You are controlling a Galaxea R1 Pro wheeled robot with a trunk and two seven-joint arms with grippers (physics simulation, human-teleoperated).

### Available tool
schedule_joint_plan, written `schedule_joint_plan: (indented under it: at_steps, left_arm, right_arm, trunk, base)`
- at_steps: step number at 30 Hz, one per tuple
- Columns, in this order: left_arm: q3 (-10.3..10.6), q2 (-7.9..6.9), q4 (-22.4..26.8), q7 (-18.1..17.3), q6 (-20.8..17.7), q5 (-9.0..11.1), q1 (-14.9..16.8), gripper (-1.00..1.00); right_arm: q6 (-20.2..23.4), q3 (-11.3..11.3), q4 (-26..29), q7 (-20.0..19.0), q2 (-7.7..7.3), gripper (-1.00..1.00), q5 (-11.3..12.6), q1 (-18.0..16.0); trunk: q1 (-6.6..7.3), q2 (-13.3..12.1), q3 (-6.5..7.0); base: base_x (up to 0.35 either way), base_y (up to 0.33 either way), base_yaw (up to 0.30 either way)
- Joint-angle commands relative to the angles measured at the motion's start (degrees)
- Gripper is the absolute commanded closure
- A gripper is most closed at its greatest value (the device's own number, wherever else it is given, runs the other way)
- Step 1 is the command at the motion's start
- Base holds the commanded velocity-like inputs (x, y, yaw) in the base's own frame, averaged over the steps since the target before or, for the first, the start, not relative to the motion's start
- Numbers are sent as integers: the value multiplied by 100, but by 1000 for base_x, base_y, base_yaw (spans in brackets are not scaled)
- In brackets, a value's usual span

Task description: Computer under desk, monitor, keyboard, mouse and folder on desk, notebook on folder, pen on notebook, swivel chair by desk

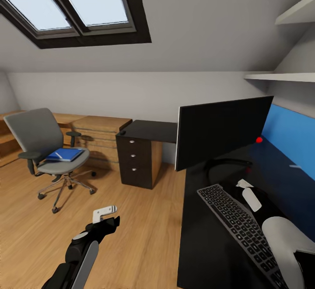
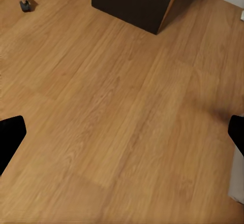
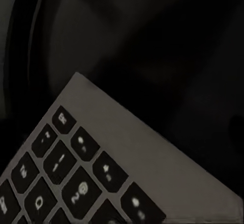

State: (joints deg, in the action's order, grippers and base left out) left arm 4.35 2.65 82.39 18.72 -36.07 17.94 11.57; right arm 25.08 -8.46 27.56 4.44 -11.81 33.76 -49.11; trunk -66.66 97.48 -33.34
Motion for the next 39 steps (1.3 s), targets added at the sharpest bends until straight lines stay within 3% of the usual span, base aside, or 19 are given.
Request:
schedule_joint_plan:
  at_steps: [1, 27, 39]
  left_arm:
    - [10, -1, 5, 53, -14, 60, 4, -100]
    - [13, -1, 5, 53, -14, 57, 4, -100]
    - [21, 7, -9, 47, -9, 52, 4, -100]
  right_arm:
    - [30, -7, 12, 42, 3, -100, 61, -2]
    - [25, -7, 12, 42, 4, -100, 61, -2]
    - [-104, -15, 20, 40, 4, -100, -18, -2]
  trunk:
    - [2, 3, -6]
    - [2, 3, -6]
    - [2, 3, -6]
  base:
    - [-159, 143, 0]
    - [-94, 41, 0]
    - [38, -39, 0]
